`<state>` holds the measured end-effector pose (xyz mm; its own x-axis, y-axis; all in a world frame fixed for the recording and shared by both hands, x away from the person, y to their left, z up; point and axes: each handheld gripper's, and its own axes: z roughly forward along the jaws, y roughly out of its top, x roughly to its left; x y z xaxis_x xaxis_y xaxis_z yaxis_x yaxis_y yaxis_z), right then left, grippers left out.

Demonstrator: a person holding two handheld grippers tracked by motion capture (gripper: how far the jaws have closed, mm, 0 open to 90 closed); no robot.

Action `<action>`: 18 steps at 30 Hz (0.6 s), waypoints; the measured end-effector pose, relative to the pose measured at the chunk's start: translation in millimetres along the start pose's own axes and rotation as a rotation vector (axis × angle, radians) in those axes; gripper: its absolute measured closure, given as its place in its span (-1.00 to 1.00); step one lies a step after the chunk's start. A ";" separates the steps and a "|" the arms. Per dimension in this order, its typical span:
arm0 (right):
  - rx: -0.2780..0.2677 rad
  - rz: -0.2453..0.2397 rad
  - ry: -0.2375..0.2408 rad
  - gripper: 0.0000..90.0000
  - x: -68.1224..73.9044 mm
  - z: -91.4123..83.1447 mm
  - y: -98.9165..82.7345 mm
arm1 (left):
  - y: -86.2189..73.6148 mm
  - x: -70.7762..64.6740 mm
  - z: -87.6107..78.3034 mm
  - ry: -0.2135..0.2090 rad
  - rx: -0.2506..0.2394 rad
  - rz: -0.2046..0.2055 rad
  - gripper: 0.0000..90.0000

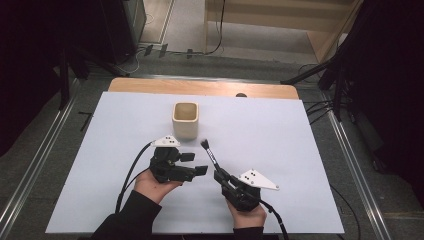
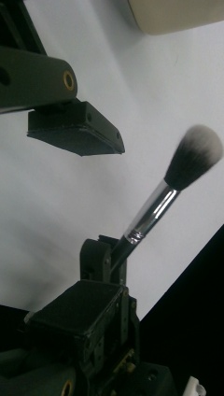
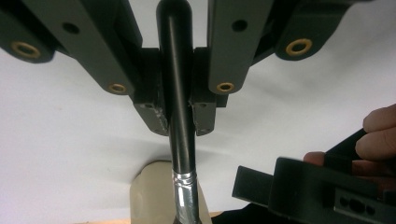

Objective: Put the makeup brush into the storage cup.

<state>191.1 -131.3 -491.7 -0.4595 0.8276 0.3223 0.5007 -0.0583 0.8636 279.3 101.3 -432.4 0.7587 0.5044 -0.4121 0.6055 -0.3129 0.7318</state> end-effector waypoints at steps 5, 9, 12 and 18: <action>-0.013 0.007 -0.003 0.76 3.3 2.2 -4.0 | 1.7 0.9 2.2 -0.018 -0.013 -0.036 -0.36; -0.021 0.004 -0.002 0.76 5.0 2.3 -3.3 | 2.9 1.7 5.2 -0.030 -0.020 -0.072 -0.32; -0.026 0.001 0.000 0.76 5.7 3.1 -2.9 | 4.2 1.7 8.3 -0.049 -0.021 -0.108 -0.30; -0.029 -0.005 -0.002 0.76 7.4 3.5 -2.1 | 6.5 1.0 14.8 -0.058 -0.026 -0.152 -0.24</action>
<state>189.2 -123.1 -492.5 -0.4604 0.8291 0.3171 0.4770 -0.0701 0.8761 287.6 87.9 -436.1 0.6722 0.4964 -0.5494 0.7084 -0.2154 0.6721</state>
